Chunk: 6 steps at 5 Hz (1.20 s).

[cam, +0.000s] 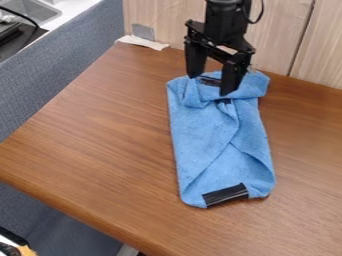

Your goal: Unfolded the blue cloth on the top left

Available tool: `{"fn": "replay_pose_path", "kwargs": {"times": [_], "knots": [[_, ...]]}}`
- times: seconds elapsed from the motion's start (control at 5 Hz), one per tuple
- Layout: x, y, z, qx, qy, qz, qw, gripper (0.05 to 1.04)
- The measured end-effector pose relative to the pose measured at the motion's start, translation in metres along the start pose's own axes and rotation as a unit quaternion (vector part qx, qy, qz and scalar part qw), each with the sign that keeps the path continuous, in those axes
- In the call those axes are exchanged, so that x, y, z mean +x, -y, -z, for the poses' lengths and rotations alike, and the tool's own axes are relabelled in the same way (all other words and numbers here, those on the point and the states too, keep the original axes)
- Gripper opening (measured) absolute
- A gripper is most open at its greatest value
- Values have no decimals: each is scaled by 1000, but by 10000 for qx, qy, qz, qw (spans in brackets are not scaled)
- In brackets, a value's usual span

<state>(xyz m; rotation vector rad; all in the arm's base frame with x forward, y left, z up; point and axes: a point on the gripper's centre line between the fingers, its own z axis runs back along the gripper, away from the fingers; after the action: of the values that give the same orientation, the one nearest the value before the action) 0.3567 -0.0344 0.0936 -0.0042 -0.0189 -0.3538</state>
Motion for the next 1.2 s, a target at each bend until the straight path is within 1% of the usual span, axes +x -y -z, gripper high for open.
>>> {"fn": "replay_pose_path", "kwargs": {"times": [0.2, 0.4, 0.6, 0.8, 1.0, 1.2], "knots": [[2, -9, 11, 36, -65, -96, 9999, 999], [0, -21, 17, 41, -82, -284, 9996, 999], [-1, -26, 29, -26, -206, -327, 9992, 944], [0, -29, 29, 14, -146, -356, 9993, 656], [-1, -31, 29, 39, -162, -359, 9992, 350], [1, -32, 27, 48, -133, -367, 9992, 144]]}}
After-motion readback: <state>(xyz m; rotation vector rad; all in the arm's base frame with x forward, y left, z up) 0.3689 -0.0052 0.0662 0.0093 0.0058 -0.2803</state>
